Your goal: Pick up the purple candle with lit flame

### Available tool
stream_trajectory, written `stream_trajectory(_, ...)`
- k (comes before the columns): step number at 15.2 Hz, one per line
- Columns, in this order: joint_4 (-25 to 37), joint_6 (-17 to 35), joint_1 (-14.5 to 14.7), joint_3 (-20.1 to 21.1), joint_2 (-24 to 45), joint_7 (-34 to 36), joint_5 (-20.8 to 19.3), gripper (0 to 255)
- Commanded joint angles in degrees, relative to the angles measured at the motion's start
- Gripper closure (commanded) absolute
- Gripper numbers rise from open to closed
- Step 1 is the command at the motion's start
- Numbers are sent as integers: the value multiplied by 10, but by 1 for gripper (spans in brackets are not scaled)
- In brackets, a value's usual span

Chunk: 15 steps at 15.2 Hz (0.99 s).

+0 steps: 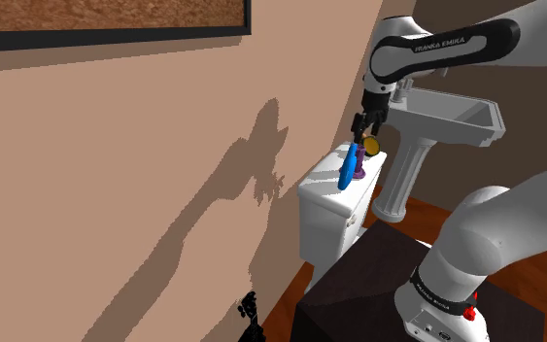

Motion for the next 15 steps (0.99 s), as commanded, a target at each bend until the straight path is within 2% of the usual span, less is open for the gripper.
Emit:
stream_trajectory(1, 9, 31, -3, -21, 37, -17, -3, 0)
stream_trajectory(6, 42, 98, -9, -70, 130, -64, 4, 0)
stream_trajectory(11, 92, 155, -13, -114, 235, -123, 40, 0)
stream_trajectory(13, 112, 171, -17, -126, 271, -146, 59, 0)
stream_trajectory(15, 104, 186, -18, -126, 280, -148, 63, 0)
